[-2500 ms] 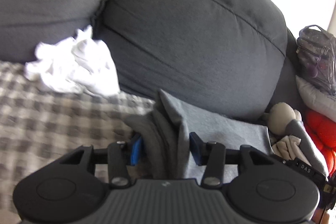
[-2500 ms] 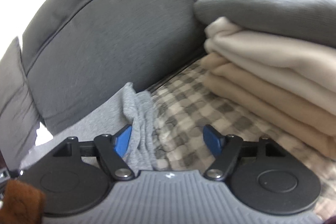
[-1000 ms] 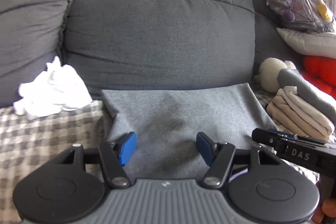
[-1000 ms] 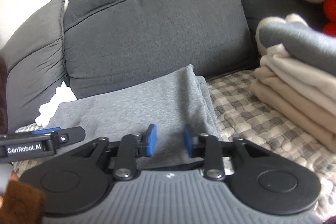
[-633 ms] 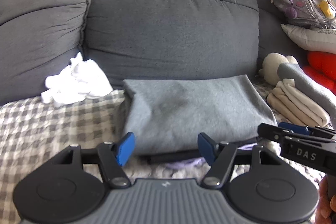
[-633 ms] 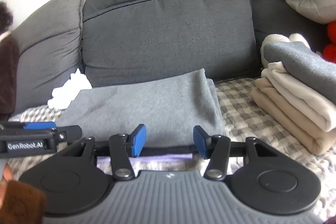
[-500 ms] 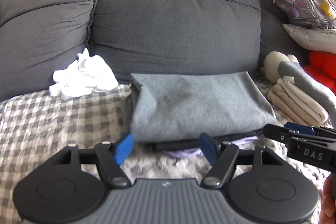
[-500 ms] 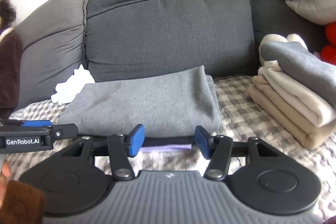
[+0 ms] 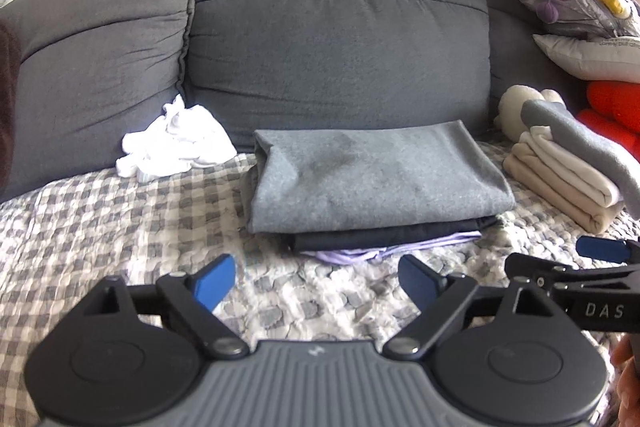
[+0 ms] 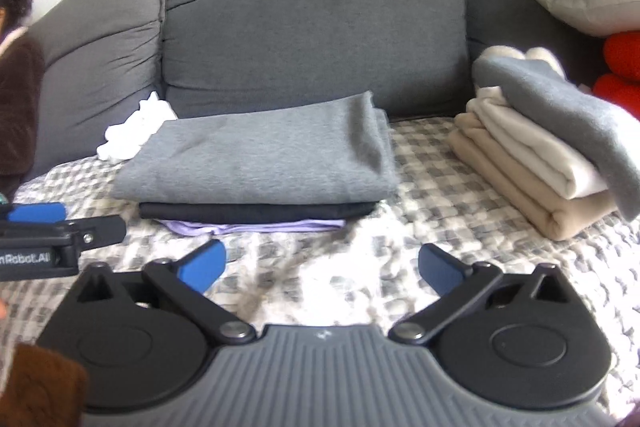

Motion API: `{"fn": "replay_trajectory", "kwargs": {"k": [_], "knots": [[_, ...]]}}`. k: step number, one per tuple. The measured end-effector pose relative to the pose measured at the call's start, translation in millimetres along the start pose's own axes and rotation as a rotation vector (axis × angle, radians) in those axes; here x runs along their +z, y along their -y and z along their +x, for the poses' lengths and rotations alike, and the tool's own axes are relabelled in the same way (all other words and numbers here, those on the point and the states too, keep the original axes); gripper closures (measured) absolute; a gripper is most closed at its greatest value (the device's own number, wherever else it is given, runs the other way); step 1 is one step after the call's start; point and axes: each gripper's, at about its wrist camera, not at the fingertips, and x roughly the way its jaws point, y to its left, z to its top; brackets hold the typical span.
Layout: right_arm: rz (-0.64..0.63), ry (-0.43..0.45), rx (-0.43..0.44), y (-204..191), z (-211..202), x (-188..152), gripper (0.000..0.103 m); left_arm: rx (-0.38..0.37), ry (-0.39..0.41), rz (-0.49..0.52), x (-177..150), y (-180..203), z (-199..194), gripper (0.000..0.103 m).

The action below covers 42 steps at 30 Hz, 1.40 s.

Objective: Fold clothes

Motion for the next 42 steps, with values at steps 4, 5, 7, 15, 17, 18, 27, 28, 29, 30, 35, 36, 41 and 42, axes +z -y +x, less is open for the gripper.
{"fn": "replay_trajectory", "kwargs": {"k": [4, 5, 7, 15, 17, 18, 27, 28, 29, 30, 35, 36, 41, 42], "knots": [[0.025, -0.019, 0.014, 4, 10, -2, 0.0, 0.034, -0.013, 0.004, -5, 3, 8, 0.004], [0.029, -0.025, 0.015, 4, 13, -2, 0.0, 0.036, -0.016, 0.004, -6, 4, 11, 0.004], [0.036, -0.038, 0.019, 5, 18, -4, 0.0, 0.036, -0.02, 0.002, -8, 4, 15, 0.003], [0.065, -0.074, 0.003, 9, 31, -10, 0.0, 0.026, -0.08, -0.036, -27, 5, 52, 0.001], [0.07, -0.083, -0.006, 11, 35, -12, 0.0, 0.022, -0.076, -0.032, -29, 7, 54, 0.001], [0.068, -0.083, -0.01, 11, 36, -13, 0.0, 0.019, -0.068, -0.029, -29, 8, 54, 0.0], [0.058, -0.083, -0.029, 10, 40, -12, 0.0, 0.004, -0.06, -0.041, -31, 10, 56, 0.0], [0.046, -0.085, -0.035, 8, 41, -12, 0.0, 0.006, -0.056, -0.041, -31, 10, 56, 0.0], [0.027, -0.088, -0.045, 6, 42, -12, 0.0, 0.007, -0.056, -0.039, -31, 11, 57, 0.0], [0.005, -0.091, -0.056, 4, 43, -13, 0.0, 0.009, -0.057, -0.037, -32, 10, 57, 0.0], [-0.096, -0.104, -0.11, -7, 48, -16, 0.0, 0.016, -0.062, -0.027, -32, 10, 58, 0.0], [-0.095, -0.103, -0.11, -6, 48, -16, 0.0, 0.016, -0.062, -0.027, -32, 10, 58, 0.0], [-0.092, -0.101, -0.108, -4, 48, -17, 0.0, 0.016, -0.064, -0.023, -32, 10, 59, 0.0], [-0.093, -0.101, -0.109, -4, 48, -17, 0.0, 0.017, -0.064, -0.022, -32, 10, 60, 0.0]]}}
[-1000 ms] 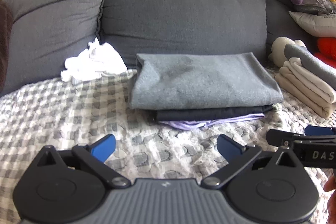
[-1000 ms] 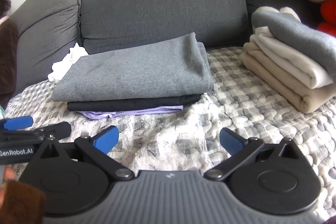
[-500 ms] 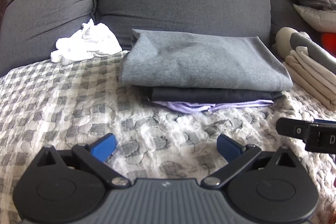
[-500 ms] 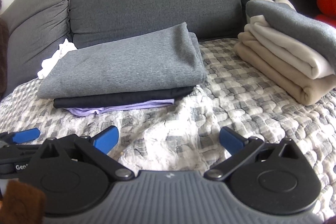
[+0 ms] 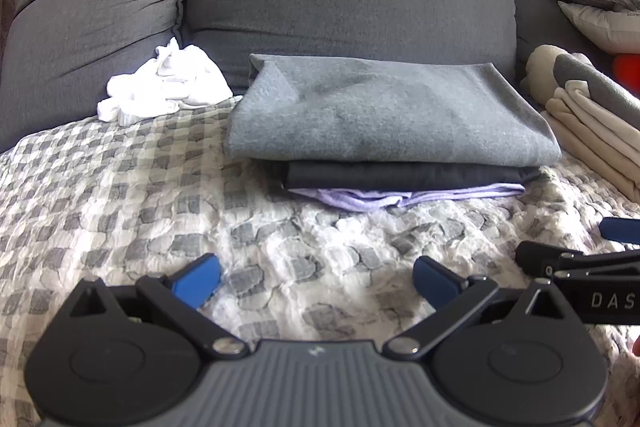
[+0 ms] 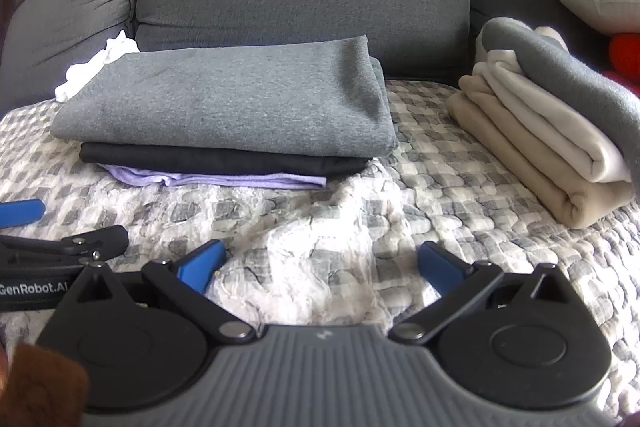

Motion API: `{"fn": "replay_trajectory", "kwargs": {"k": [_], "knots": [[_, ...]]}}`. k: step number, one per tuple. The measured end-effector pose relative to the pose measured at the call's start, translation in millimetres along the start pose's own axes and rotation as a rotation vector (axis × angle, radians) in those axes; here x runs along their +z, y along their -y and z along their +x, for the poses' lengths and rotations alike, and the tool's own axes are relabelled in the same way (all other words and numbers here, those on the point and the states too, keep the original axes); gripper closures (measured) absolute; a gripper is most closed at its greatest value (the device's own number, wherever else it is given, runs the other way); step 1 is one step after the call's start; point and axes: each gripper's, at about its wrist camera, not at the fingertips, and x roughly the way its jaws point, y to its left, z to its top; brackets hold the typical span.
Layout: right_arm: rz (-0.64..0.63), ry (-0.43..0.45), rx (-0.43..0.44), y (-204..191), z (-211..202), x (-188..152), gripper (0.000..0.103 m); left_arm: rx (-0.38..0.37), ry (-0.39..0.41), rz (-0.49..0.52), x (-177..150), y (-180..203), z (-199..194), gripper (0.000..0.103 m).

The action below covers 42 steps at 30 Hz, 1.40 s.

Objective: Fold clothes

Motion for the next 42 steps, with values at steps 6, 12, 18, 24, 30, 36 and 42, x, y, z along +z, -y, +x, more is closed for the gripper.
{"fn": "replay_trajectory", "kwargs": {"k": [6, 12, 18, 24, 30, 36, 42], "knots": [[-0.003, 0.001, -0.004, -1.8, 0.5, 0.5, 0.0, 0.006, -0.002, 0.005, 0.1, 1.1, 0.9, 0.0], [-0.003, 0.003, -0.004, -1.9, 1.2, 0.4, 0.0, 0.006, -0.003, 0.006, 0.1, 0.9, 1.0, 0.0], [-0.003, 0.003, -0.003, -2.1, 0.9, 0.4, 0.0, 0.006, -0.003, 0.005, 0.3, 0.7, 1.7, 0.0], [-0.003, 0.003, -0.004, -2.1, 1.2, 0.3, 0.0, 0.004, -0.003, 0.004, 0.6, 0.7, 1.9, 0.0], [-0.003, 0.003, -0.006, -1.9, 1.5, 0.5, 0.0, 0.004, -0.003, 0.004, 0.6, 1.0, 2.0, 0.0], [-0.004, 0.004, -0.009, -1.2, 2.6, 0.7, 0.0, 0.004, -0.002, 0.004, 0.9, 1.1, 2.3, 0.0], [-0.004, 0.005, -0.012, -1.2, 3.4, 0.8, 0.0, 0.004, 0.0, 0.005, 0.3, 1.1, 2.2, 0.0]]}}
